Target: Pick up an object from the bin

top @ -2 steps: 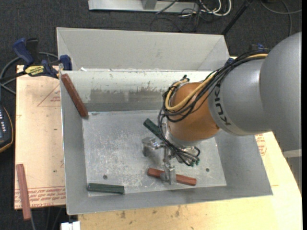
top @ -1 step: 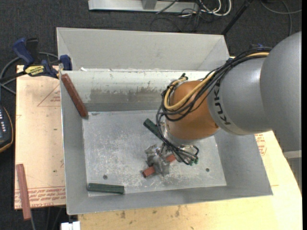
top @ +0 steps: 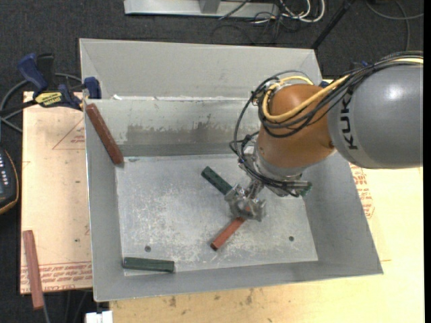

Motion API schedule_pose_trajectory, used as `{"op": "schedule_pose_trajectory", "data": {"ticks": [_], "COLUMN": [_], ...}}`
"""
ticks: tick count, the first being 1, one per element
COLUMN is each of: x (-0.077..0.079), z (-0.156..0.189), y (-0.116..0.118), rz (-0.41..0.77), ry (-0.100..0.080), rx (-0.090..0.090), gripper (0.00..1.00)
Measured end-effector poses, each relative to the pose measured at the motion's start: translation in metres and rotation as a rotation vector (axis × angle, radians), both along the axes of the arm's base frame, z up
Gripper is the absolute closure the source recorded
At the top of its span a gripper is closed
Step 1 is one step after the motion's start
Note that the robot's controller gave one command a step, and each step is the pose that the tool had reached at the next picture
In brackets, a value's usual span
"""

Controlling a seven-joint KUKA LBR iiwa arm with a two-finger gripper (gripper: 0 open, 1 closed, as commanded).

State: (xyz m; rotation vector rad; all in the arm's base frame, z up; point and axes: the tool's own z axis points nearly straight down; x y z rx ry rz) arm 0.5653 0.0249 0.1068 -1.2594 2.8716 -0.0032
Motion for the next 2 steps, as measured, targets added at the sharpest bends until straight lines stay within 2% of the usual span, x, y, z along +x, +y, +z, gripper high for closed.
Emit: {"op": "schedule_pose_trajectory", "data": {"ticks": [1,2], "x": [0.0194,0.0186], "z": [0.0530,0.0521], "y": [0.0010,0.0013], "rz": [0.778,0.777], "ry": [0.001,0.004], "rx": [-0.002,0.000], "gripper": [1.00,0.00]}}
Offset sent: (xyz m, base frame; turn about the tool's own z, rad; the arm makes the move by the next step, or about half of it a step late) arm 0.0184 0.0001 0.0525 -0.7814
